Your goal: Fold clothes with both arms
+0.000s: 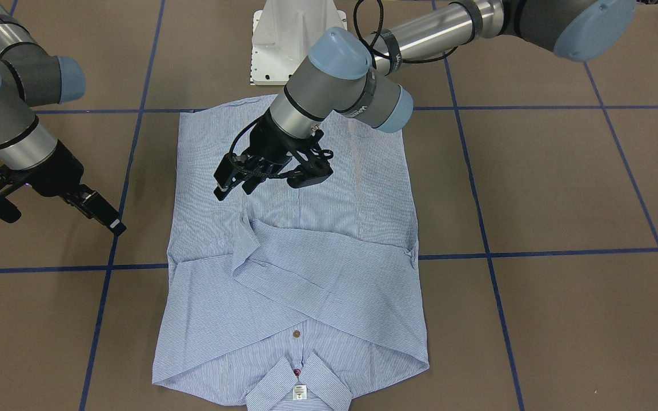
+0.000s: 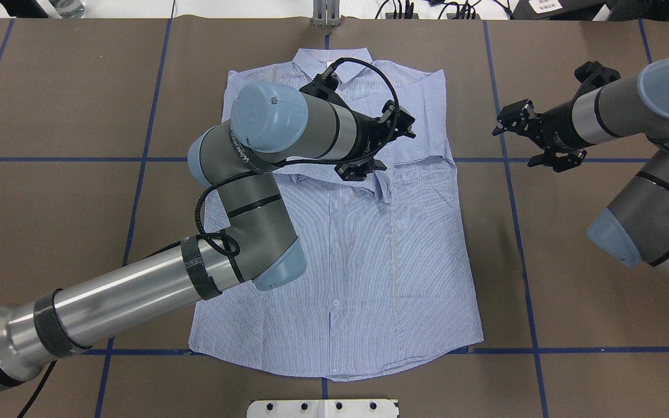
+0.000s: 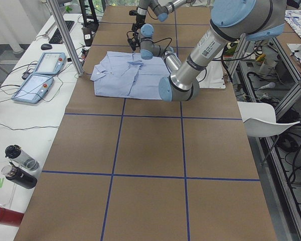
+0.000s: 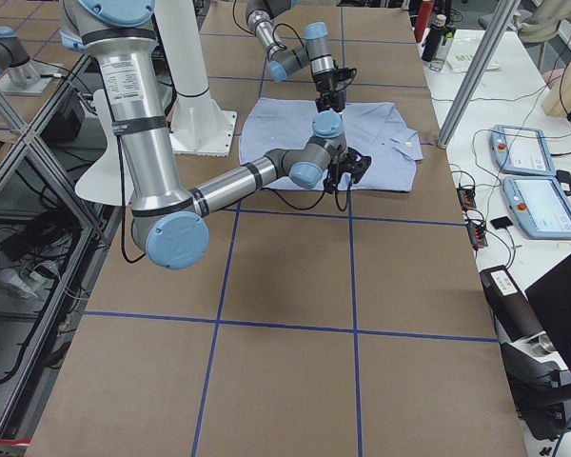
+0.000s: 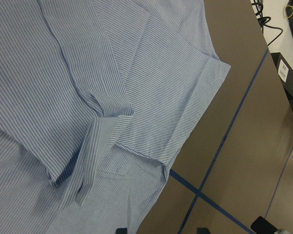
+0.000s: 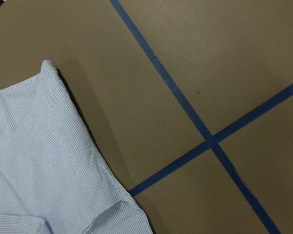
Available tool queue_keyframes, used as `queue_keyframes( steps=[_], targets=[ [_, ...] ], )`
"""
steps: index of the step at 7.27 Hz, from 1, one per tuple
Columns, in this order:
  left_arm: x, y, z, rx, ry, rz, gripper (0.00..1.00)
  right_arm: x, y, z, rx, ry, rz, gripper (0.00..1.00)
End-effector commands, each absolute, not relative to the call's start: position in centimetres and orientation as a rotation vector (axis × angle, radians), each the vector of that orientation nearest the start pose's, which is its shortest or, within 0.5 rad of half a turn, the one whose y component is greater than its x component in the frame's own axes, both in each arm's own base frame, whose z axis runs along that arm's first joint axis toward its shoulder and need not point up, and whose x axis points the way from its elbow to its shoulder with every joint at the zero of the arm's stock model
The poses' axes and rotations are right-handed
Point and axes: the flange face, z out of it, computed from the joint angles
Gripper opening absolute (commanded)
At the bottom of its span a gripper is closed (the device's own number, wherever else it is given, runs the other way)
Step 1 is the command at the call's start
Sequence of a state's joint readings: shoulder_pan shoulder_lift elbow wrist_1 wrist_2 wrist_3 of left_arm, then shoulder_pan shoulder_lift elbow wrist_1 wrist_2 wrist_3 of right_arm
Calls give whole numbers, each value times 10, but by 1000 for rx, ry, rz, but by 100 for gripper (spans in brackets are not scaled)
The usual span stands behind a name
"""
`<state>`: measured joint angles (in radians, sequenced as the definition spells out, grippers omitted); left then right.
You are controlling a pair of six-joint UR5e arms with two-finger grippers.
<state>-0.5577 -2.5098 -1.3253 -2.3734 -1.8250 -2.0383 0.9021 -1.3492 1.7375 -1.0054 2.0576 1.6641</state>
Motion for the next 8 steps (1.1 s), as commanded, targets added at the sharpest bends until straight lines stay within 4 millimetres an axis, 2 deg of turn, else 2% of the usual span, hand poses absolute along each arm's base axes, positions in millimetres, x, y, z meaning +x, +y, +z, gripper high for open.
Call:
queue_keyframes(
  steps=[1,2,3,4,5,6,7,8],
  targets=[
    [546,-469,54,-136,1588,-601,99,-319,-492,388,-81,-1070,678,100],
    [513,-448,83,-121,1607,-581,98,-346,-469,375,-78,-1080,707,100],
    [483,-429,115,-109,1602,-542,97,-372,-439,368,-66,-1080,728,100],
    [473,-426,136,-65,1576,-487,97,-386,-400,365,-44,-1081,740,100],
    [464,-431,154,-28,1552,-474,97,-397,-347,380,11,-1048,718,100],
    [452,-437,171,-4,1532,-479,97,-409,-315,386,21,-1035,733,100],
    [447,-442,183,37,1510,-455,97,-418,-295,388,-27,-1033,764,99],
    [445,-445,186,63,1502,-440,97,-412,-264,387,-70,-1016,795,99]
  ],
)
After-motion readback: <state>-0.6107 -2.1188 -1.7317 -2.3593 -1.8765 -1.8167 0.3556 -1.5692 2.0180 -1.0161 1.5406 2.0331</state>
